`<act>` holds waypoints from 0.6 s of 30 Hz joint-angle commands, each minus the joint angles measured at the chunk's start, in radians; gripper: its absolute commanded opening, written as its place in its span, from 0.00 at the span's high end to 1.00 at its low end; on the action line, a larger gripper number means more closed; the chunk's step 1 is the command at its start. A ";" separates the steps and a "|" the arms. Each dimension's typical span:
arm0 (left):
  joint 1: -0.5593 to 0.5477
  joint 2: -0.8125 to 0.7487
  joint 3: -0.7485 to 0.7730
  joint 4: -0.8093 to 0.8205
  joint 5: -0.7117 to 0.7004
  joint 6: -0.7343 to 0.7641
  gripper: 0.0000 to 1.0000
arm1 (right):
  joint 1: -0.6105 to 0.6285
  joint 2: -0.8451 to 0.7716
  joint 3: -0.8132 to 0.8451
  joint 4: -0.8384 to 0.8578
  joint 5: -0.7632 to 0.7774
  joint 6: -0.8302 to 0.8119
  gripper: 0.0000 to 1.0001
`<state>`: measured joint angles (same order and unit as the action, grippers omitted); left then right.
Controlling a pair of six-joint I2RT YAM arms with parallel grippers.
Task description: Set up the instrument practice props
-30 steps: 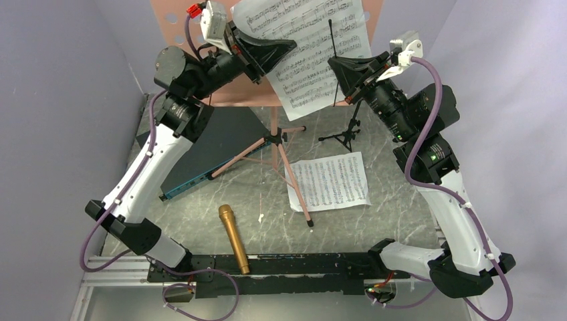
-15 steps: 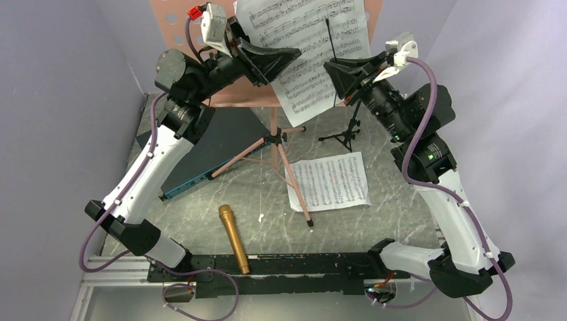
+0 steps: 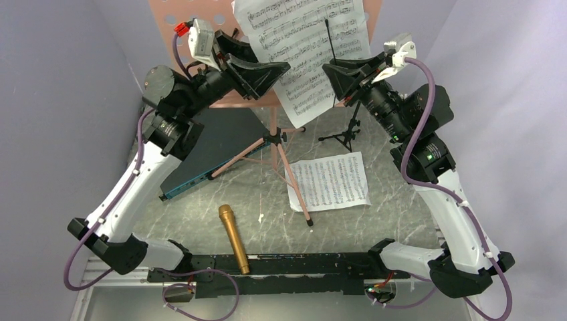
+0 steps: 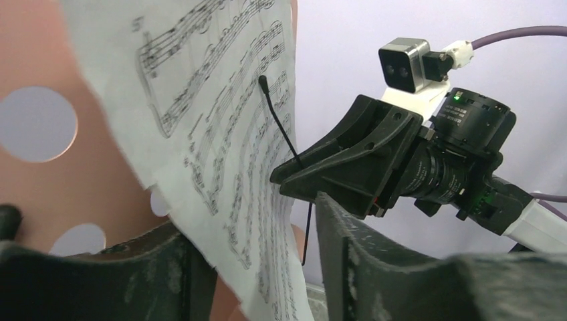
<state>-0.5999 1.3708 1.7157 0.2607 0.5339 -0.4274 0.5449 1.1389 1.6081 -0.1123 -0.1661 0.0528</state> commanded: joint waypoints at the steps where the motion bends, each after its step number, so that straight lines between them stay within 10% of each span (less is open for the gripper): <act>1: -0.004 -0.051 -0.023 -0.034 -0.053 0.004 0.48 | 0.000 -0.016 0.007 0.022 0.004 0.004 0.72; 12: -0.004 -0.071 -0.085 -0.057 -0.116 -0.046 0.77 | 0.001 -0.015 0.011 0.013 -0.005 0.006 0.79; 18: -0.005 -0.048 -0.031 -0.078 -0.101 -0.011 0.97 | 0.001 -0.009 0.019 0.002 -0.015 0.004 0.99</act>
<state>-0.5999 1.3140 1.6241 0.1890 0.4351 -0.4633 0.5449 1.1370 1.6077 -0.1223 -0.1665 0.0540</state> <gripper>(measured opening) 0.075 0.072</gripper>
